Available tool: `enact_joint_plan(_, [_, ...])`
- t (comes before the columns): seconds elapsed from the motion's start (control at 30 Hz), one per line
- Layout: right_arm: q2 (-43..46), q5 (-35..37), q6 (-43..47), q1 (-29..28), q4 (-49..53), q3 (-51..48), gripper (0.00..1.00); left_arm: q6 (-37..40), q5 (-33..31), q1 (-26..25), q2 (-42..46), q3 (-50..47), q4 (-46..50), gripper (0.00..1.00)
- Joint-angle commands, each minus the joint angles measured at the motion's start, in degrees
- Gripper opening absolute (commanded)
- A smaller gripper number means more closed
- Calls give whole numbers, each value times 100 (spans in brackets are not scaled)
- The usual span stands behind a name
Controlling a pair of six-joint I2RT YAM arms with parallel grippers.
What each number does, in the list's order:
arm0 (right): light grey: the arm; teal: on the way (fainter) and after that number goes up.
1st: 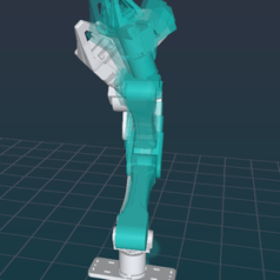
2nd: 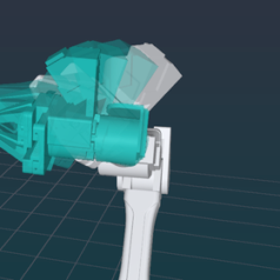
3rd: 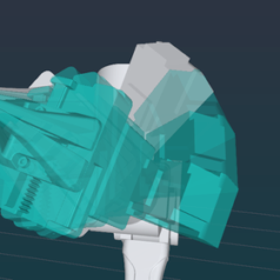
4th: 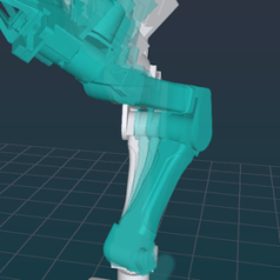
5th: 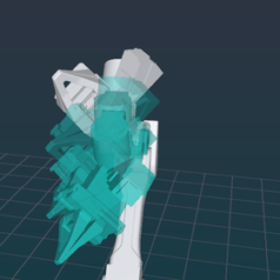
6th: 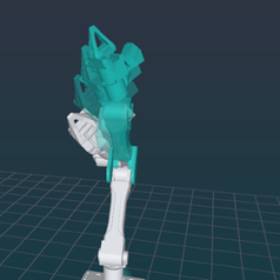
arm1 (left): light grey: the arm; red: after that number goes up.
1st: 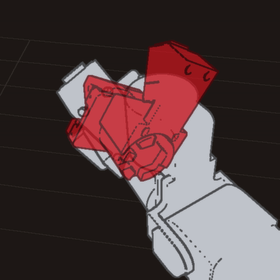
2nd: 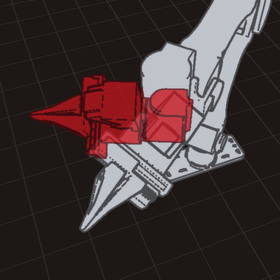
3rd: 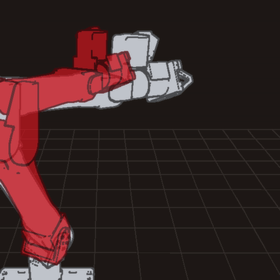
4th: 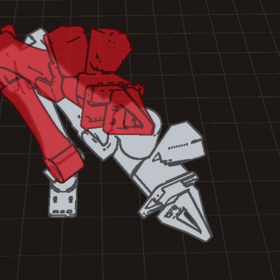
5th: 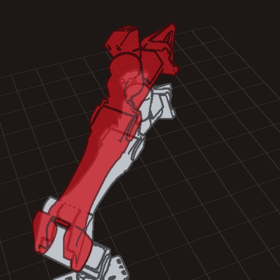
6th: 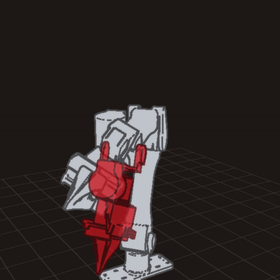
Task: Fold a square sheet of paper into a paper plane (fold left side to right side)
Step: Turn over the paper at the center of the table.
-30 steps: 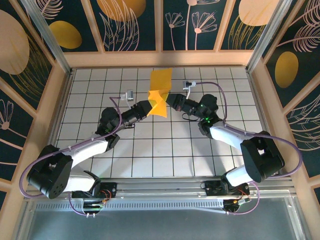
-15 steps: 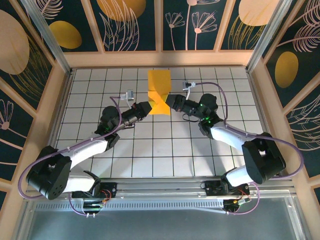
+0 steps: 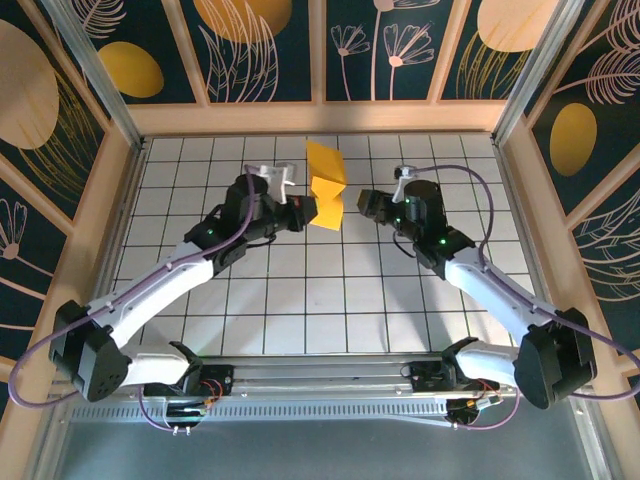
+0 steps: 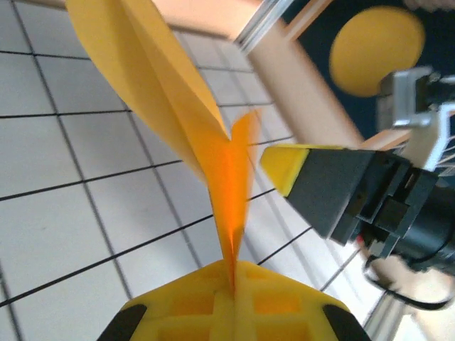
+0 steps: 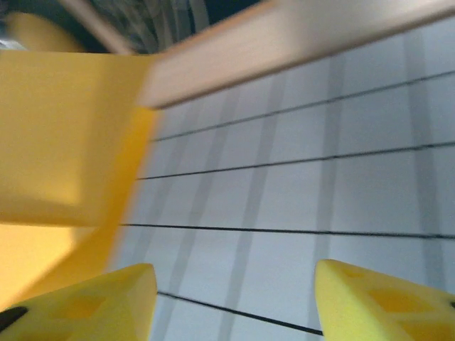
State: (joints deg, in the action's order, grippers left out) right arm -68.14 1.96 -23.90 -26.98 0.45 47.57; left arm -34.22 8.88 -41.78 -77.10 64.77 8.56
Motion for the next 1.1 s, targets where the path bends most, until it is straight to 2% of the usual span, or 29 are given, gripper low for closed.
enact_joint_plan(0.0, [309,1418,475,240,1086,-122,68,893,-1834,-589,-660,700,2321,0])
enact_joint_plan(0.1, [483,1484,435,539,1283,-250,71,779,-3429,-1127,-1379,1398,3246,0])
enact_joint_plan(0.2, [671,1469,421,799,1374,-360,74,346,-4716,-1566,-2066,2051,4161,0])
enact_joint_plan(0.3, [813,1345,413,977,1370,-448,74,-217,-5629,-1923,-2764,2497,4883,0])
enact_joint_plan(0.37, [857,1261,396,1056,1366,-482,75,-612,-5918,-2075,-3059,2632,5164,0])
enact_joint_plan(0.47, [888,1130,347,1121,1314,-540,75,-1162,-5940,-2226,-3435,2639,5421,0])
enact_joint_plan(0.63, [858,874,231,1151,1177,-618,75,-1691,-5417,-2260,-4098,2400,5468,0])
enact_joint_plan(0.83, [731,671,167,1189,1203,-618,75,-1473,-4801,-2264,-4545,2513,5026,0])
enact_joint_plan(0.93, [692,581,140,1204,1186,-644,75,-1247,-4158,-2254,-4568,2615,4519,0])
enact_joint_plan(1.0, [666,497,116,1213,1168,-661,75,-1180,-3796,-2234,-4576,2701,4228,10])
enact_joint_plan(1.07, [628,395,96,1219,1155,-668,75,-1096,-3552,-2172,-4574,2798,4009,16])
